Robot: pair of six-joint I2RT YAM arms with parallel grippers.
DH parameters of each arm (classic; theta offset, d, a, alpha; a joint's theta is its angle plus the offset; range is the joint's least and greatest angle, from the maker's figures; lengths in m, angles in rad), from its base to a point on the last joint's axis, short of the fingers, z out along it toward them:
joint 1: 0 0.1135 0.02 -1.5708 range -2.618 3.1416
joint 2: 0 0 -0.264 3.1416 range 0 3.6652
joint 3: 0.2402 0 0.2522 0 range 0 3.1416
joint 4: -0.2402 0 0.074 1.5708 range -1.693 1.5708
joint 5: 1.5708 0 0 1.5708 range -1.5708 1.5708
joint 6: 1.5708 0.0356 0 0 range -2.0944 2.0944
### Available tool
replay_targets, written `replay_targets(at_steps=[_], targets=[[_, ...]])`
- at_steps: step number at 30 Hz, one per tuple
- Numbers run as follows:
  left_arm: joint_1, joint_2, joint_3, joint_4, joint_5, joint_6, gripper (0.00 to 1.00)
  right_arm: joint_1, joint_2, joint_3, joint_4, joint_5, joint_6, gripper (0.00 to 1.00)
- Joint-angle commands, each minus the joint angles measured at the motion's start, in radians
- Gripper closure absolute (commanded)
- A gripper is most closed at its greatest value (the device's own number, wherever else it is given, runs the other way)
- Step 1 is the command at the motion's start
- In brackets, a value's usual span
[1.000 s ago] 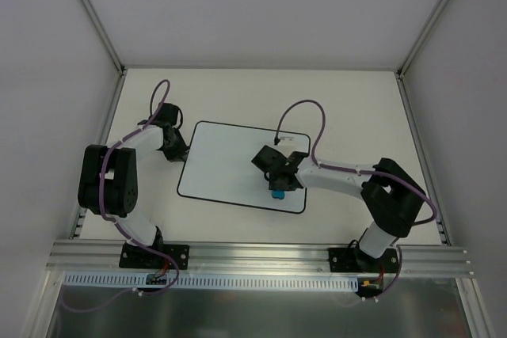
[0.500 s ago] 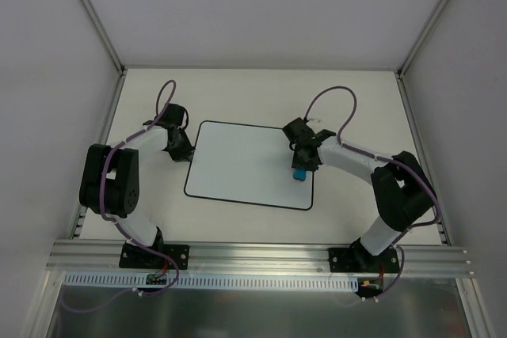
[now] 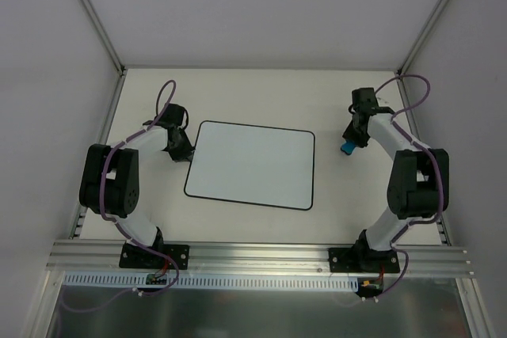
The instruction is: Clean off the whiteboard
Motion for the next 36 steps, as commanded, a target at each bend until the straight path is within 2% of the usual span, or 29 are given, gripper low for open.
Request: replay_targets(at_steps=[1, 5, 9, 11, 12, 13, 14, 15, 16, 17, 18, 19, 20, 21, 22, 26, 32, 36], targets=[[-0.009, 0.017, -0.031, -0.056, 0.020, -0.011, 1.00, -0.025, 0.111, 0.051, -0.019, -0.071, -0.027, 0.96], [-0.009, -0.001, -0.028, -0.058, 0.020, -0.006, 1.00, -0.034, 0.175, 0.066, -0.019, -0.094, -0.021, 0.87], [-0.009, -0.029, -0.026, -0.058, 0.015, 0.000, 0.91, -0.038, 0.191, 0.060, -0.019, -0.106, -0.012, 0.76], [-0.009, -0.045, -0.025, -0.059, 0.010, 0.006, 0.85, -0.038, 0.180, 0.048, -0.013, -0.101, -0.013, 0.62], [-0.009, -0.052, -0.023, -0.059, 0.010, 0.008, 0.78, -0.038, 0.151, 0.043, -0.013, -0.098, -0.015, 0.57], [-0.009, -0.061, -0.023, -0.062, 0.010, 0.012, 0.74, -0.038, 0.131, 0.039, -0.015, -0.088, -0.019, 0.47], [-0.009, -0.087, -0.020, -0.062, 0.009, 0.015, 0.70, -0.040, 0.108, 0.029, -0.015, -0.082, -0.031, 0.42], [-0.009, -0.102, -0.017, -0.065, 0.009, 0.017, 0.61, -0.040, 0.081, 0.023, -0.016, -0.074, -0.034, 0.36], [-0.009, -0.119, -0.014, -0.075, 0.006, 0.025, 0.55, -0.038, 0.020, 0.020, -0.016, -0.066, -0.044, 0.24], [-0.008, -0.153, -0.006, -0.084, 0.000, 0.031, 0.50, -0.040, -0.011, 0.013, -0.019, -0.052, -0.065, 0.18], [-0.008, -0.170, 0.014, -0.094, -0.002, 0.037, 0.42, -0.040, -0.047, 0.009, -0.019, -0.046, -0.079, 0.14], [-0.008, -0.191, 0.027, -0.105, -0.005, 0.054, 0.25, -0.040, -0.118, 0.008, -0.022, -0.042, -0.096, 0.07], [-0.008, -0.234, 0.040, -0.133, -0.008, 0.064, 0.18, -0.043, -0.157, 0.008, -0.036, -0.031, -0.113, 0.04], [-0.008, -0.257, 0.069, -0.148, -0.022, 0.075, 0.12, -0.043, -0.192, 0.014, -0.042, -0.026, -0.149, 0.02], [-0.008, -0.281, 0.083, -0.162, -0.034, 0.100, 0.01, -0.043, -0.232, 0.019, -0.048, -0.020, -0.168, 0.01], [-0.006, -0.451, 0.159, -0.222, -0.082, 0.172, 0.01, -0.048, -0.476, 0.034, -0.064, 0.012, -0.269, 0.01], [-0.004, -0.698, 0.271, -0.260, -0.137, 0.290, 0.01, -0.049, -0.752, 0.095, -0.081, 0.041, -0.406, 0.01], [-0.006, -0.834, 0.336, -0.260, -0.178, 0.354, 0.01, -0.048, -0.918, 0.121, -0.079, -0.006, -0.447, 0.01]])
